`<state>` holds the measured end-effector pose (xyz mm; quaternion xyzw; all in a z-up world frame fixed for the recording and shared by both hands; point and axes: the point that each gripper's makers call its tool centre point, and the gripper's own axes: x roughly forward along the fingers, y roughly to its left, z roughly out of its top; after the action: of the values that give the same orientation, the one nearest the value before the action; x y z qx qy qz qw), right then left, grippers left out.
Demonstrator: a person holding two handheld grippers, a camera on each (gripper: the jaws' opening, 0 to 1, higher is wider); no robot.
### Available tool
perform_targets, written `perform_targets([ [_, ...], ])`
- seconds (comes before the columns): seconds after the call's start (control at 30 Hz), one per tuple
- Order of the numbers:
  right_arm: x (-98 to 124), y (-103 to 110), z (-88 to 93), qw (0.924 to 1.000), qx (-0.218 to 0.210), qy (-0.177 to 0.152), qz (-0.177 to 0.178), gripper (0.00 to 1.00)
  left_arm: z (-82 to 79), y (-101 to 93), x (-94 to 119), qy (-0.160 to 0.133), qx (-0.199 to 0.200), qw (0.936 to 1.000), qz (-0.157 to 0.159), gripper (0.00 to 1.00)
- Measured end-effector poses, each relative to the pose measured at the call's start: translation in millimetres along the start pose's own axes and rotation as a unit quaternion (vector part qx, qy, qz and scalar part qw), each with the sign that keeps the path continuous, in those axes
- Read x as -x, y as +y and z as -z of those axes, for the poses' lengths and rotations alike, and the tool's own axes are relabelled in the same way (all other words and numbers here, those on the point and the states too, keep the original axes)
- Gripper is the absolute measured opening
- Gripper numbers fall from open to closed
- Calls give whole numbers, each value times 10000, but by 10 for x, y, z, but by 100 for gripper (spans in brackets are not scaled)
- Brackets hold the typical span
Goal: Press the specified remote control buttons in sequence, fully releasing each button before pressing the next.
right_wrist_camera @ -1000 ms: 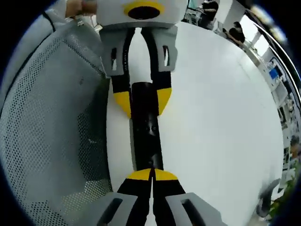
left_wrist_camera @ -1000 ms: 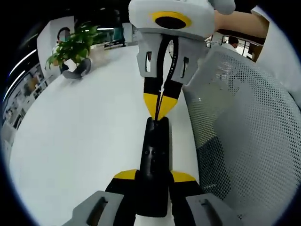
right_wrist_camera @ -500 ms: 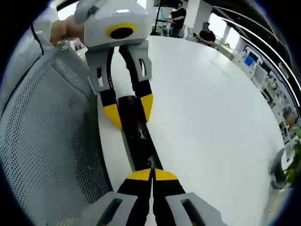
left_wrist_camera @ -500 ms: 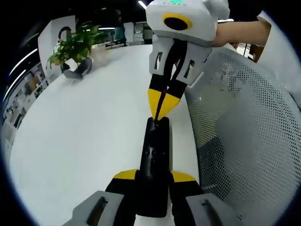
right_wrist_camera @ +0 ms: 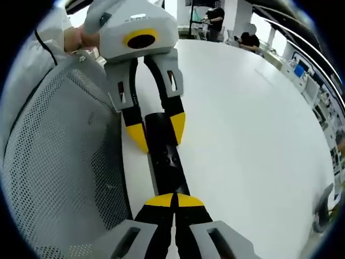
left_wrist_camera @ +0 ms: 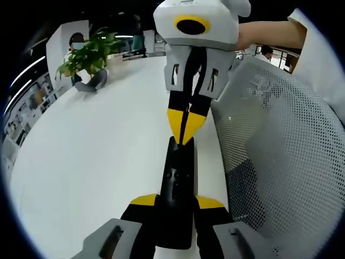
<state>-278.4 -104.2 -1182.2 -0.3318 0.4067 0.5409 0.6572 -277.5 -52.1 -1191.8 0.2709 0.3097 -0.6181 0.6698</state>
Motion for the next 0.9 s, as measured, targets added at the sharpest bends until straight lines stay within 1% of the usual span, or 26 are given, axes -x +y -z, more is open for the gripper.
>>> perform_targets([
  [0.1,-4,-5,1,9999,65,112,-30,0,-1,-1,0,3,-11,10000,10,25],
  [0.17,-17,-11,1,9995,98,286,-44,0,-1,0,0,-19,-6,10000,4,25],
  [0.2,-22,-15,3,9990,134,431,-41,0,0,0,1,-32,-5,10000,4,25],
  [0.27,-32,-19,-5,9985,109,536,-32,0,4,2,0,-65,-8,10000,10,25],
  [0.33,-26,-22,7,9985,55,546,-2,0,3,2,1,-89,-7,10000,13,25],
  [0.4,-24,-24,7,9988,-104,478,81,0,1,2,-1,-96,-12,10000,4,25],
  [0.47,-21,-15,17,9990,-6,435,124,0,-2,1,-1,-117,-1,9999,-8,25],
  [0.6,-28,-11,12,9986,82,464,234,0,2,5,2,-200,26,9998,17,25],
  [0.63,-24,-22,14,9988,17,390,303,0,0,4,2,-202,25,9998,30,25],
  [0.67,-24,-29,5,9989,-171,260,363,0,-1,4,2,-197,23,9998,33,25],
  [0.7,-16,-32,1,9981,-464,29,395,0,-1,3,1,-186,-2,9998,24,25],
  [0.8,11,-36,-7,9954,-775,-425,357,0,-1,4,1,-250,30,9997,-4,25],
  [0.83,14,-34,-6,9947,-808,-516,370,0,-1,4,5,-289,39,9996,-6,25],
  [0.87,33,-30,2,9960,-625,-505,401,0,-3,4,8,-305,46,9995,1,25],
  [0.9,38,-12,-8,9955,-652,-554,398,0,-7,4,9,-318,25,9995,14,25],
])
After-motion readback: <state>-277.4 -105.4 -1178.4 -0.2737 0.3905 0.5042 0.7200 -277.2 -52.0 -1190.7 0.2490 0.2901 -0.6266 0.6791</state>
